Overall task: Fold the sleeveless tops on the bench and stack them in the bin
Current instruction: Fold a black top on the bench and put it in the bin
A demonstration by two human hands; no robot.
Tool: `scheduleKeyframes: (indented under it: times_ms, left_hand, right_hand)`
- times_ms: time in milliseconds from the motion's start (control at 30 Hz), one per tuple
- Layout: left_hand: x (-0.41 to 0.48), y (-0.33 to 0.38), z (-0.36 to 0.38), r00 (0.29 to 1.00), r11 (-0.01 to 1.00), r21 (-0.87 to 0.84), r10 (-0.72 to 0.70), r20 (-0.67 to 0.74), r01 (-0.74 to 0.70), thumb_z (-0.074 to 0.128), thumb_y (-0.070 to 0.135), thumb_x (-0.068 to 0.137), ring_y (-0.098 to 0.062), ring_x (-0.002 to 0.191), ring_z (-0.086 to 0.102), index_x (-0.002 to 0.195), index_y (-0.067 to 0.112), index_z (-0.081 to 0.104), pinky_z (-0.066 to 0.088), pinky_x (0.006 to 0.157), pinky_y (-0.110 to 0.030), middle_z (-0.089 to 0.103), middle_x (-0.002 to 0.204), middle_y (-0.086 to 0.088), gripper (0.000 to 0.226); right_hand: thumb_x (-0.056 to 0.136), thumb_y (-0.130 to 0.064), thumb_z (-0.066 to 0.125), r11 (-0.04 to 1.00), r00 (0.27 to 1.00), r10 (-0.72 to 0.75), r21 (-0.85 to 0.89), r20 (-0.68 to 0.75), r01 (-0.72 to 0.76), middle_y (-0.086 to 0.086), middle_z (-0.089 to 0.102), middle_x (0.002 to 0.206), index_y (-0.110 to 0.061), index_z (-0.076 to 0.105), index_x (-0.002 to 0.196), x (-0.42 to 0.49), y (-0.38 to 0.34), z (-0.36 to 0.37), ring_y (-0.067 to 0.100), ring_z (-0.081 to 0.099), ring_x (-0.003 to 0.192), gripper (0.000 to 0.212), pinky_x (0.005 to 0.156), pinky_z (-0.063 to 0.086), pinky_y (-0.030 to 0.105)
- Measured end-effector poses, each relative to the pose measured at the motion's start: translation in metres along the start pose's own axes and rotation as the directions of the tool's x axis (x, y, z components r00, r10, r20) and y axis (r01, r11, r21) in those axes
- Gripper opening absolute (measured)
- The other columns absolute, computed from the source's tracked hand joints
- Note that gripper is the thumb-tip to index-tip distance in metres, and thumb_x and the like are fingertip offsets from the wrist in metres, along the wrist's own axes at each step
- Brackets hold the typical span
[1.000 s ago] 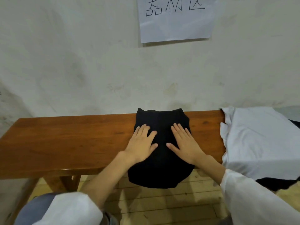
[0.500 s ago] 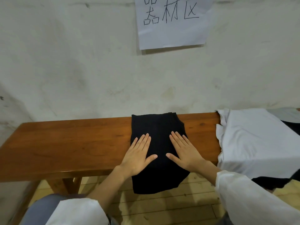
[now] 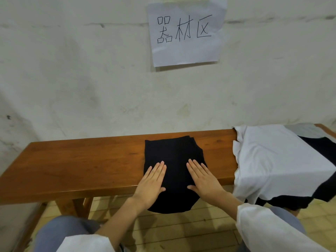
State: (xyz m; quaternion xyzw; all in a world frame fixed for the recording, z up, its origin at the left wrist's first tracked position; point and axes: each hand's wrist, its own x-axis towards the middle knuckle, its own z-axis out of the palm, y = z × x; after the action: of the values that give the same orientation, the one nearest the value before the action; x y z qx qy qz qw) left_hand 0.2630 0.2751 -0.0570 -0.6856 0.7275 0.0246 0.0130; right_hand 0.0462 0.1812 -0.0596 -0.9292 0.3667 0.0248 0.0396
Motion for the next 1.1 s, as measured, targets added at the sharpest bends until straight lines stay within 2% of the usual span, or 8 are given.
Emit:
scheduleKeyframes:
  times_ms: [100,200,300,400,467,633,800,1100]
  left_hand:
    - [-0.003,0.0,-0.002,1.0,1.0,0.016,0.015,0.011,-0.015,0.033,0.035,0.102,-0.009,0.138,-0.022,0.145,0.016,-0.017,-0.014,0.112,-0.027,-0.014,0.158,-0.001,0.069]
    - [-0.002,0.002,-0.009,0.999,1.0,0.007,0.013,0.039,-0.013,0.029,0.037,0.103,-0.011,0.146,-0.009,0.151,0.016,-0.004,-0.007,0.115,-0.026,-0.007,0.16,0.0,0.062]
    - [-0.002,0.003,-0.024,0.999,0.998,-0.066,0.016,0.049,-0.013,0.032,0.037,0.103,-0.011,0.146,0.011,0.152,0.017,0.017,0.012,0.118,-0.024,0.012,0.159,0.001,0.055]
    - [-0.006,-0.004,-0.045,0.998,0.976,-0.215,0.023,0.058,-0.011,0.041,0.041,0.099,-0.012,0.116,0.056,0.128,0.019,0.056,0.046,0.092,-0.024,0.06,0.128,0.002,0.039]
    - [-0.009,-0.012,-0.062,0.993,0.938,-0.346,0.036,0.109,0.005,0.049,0.039,0.097,-0.007,0.085,0.063,0.104,0.023,0.065,0.045,0.068,-0.02,0.067,0.096,0.009,0.023]
    - [0.002,-0.029,-0.113,0.992,0.889,-0.456,0.024,0.122,0.034,0.062,0.022,0.09,-0.002,0.091,0.06,0.101,0.026,0.069,0.047,0.081,-0.023,0.064,0.096,0.018,0.013]
    - [0.038,-0.047,-0.179,0.981,0.927,-0.373,-0.11,-0.158,0.043,0.061,0.021,0.09,-0.018,0.096,0.062,0.098,0.021,0.07,0.047,0.082,-0.03,0.069,0.099,0.002,0.011]
    - [0.045,-0.05,-0.225,0.712,0.956,-0.285,-0.15,-0.687,-0.074,0.061,0.006,0.084,-0.014,0.086,0.05,0.101,0.016,0.071,0.035,0.073,-0.024,0.052,0.09,0.002,0.022]
  right_hand:
    - [0.095,-0.048,0.03,0.999,0.998,0.001,-0.045,-0.069,-0.005,0.003,-0.002,0.154,-0.012,0.002,0.148,0.002,-0.004,-0.001,0.02,0.008,0.146,0.07,0.113,-0.002,0.035]
    - [0.1,-0.045,0.028,1.0,0.998,0.015,-0.01,0.065,-0.014,0.0,-0.006,0.159,-0.015,-0.003,0.151,0.002,-0.002,-0.01,0.016,-0.003,0.147,0.066,0.115,-0.006,0.028]
    - [0.101,-0.041,0.032,0.999,0.993,-0.024,0.048,0.116,0.019,-0.002,0.007,0.16,-0.016,0.014,0.152,0.0,0.001,-0.035,0.014,0.008,0.147,0.06,0.117,0.011,0.027]
    - [0.099,-0.038,0.043,0.991,0.996,-0.068,0.118,0.063,0.06,0.001,0.043,0.139,-0.014,0.048,0.139,-0.007,0.007,-0.059,0.018,0.046,0.123,0.046,0.099,0.04,0.026]
    - [0.096,-0.034,0.051,0.982,0.997,-0.066,0.18,0.039,0.058,0.0,0.054,0.119,-0.016,0.059,0.127,-0.008,0.013,-0.074,0.018,0.056,0.106,0.036,0.087,0.045,0.027]
    - [0.091,-0.032,0.059,0.971,0.996,-0.005,0.24,-0.089,0.026,-0.009,0.066,0.11,-0.027,0.063,0.113,0.004,0.028,-0.117,0.01,0.06,0.101,0.023,0.084,0.045,0.02]
    - [0.094,-0.033,0.054,0.981,0.95,0.067,0.195,-0.306,-0.007,-0.001,0.069,0.109,-0.024,0.065,0.113,0.039,0.037,-0.177,0.021,0.062,0.101,0.024,0.084,0.046,0.031]
    - [0.086,-0.015,0.064,0.972,0.598,0.083,0.197,-0.797,0.127,0.005,0.061,0.093,-0.013,0.071,0.1,0.053,0.025,-0.217,0.02,0.055,0.088,0.016,0.08,0.042,0.03]
